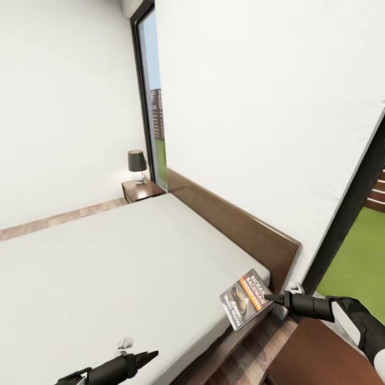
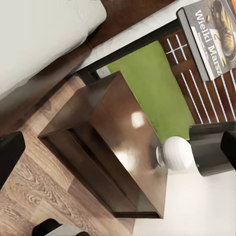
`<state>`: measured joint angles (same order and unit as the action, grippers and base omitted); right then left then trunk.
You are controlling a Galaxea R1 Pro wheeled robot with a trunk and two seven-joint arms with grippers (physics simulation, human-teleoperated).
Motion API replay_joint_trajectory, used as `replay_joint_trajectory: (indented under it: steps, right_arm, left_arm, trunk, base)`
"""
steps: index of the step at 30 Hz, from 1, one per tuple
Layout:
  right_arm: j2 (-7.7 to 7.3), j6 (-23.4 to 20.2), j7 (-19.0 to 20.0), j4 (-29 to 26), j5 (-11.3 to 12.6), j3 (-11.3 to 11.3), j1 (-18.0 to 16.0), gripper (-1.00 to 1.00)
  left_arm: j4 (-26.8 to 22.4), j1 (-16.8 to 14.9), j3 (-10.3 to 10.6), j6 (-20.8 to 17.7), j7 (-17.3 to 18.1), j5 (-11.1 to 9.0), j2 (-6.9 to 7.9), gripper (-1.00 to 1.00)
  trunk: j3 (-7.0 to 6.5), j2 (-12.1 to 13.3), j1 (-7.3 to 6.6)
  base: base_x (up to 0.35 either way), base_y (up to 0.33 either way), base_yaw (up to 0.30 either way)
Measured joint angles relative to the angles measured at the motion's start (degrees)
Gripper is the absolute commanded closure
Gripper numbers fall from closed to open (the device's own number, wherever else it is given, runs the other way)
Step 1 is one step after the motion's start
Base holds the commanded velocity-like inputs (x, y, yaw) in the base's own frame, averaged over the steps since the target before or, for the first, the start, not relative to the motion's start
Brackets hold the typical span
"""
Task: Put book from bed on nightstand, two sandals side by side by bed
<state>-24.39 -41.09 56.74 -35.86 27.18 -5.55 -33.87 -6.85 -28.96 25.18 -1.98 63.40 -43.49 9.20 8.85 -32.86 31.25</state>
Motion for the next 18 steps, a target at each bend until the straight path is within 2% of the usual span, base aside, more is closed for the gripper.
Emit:
replay_joint_trajectory:
  steps: [18]
  right_arm:
    - [0.03,0.00,0.00,0.00,-0.05,0.00,0.00,1.00]
  left_arm:
    - [0.00,0.00,0.00,0.00,0.01,0.00,0.00,-1.00]
  trunk:
    - [-1.71,0.00,0.00]
  base:
    - [0.000,0.000,0.000]
